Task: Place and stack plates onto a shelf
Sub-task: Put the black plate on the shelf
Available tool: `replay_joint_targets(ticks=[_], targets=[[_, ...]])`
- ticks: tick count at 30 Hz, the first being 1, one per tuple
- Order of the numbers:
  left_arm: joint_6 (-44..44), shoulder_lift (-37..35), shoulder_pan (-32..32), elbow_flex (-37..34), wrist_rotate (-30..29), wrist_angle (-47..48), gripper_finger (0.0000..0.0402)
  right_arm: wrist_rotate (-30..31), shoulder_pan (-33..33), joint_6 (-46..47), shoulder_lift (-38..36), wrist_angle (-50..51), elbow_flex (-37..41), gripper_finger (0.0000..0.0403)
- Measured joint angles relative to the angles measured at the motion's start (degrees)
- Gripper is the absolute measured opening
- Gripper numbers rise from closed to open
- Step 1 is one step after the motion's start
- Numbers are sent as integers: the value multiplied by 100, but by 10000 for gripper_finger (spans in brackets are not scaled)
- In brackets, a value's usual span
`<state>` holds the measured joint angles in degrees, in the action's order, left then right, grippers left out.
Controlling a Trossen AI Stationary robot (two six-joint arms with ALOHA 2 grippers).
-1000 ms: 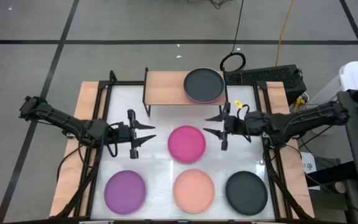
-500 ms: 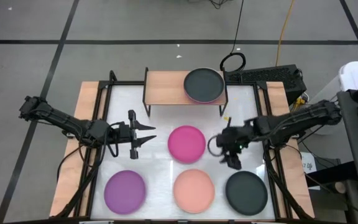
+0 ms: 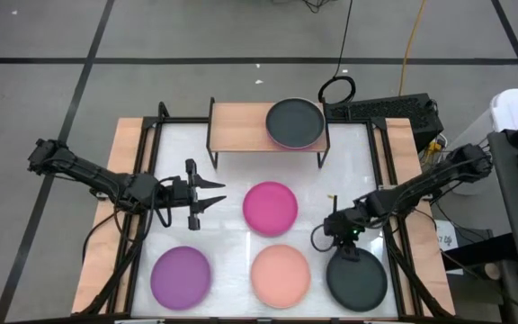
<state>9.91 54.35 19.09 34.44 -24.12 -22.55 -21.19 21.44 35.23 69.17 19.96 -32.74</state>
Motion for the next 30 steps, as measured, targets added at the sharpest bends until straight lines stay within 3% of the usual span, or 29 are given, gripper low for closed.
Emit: replay_joint_targets(ticks=[10, 14, 20, 30], targets=[[-9, -1, 0, 0, -1, 7, 140, 321, 270, 170, 3, 6, 365, 146], [-17, -1, 0, 0, 0, 29, 140, 314, 268, -21, 2, 15, 368, 106], [-20, 1, 0, 0, 0, 57, 140, -49, 270, -179, 2, 28, 368, 10], [-13, 1, 0, 0, -2, 50, 140, -127, 254, -319, -231, 37, 108, 3]])
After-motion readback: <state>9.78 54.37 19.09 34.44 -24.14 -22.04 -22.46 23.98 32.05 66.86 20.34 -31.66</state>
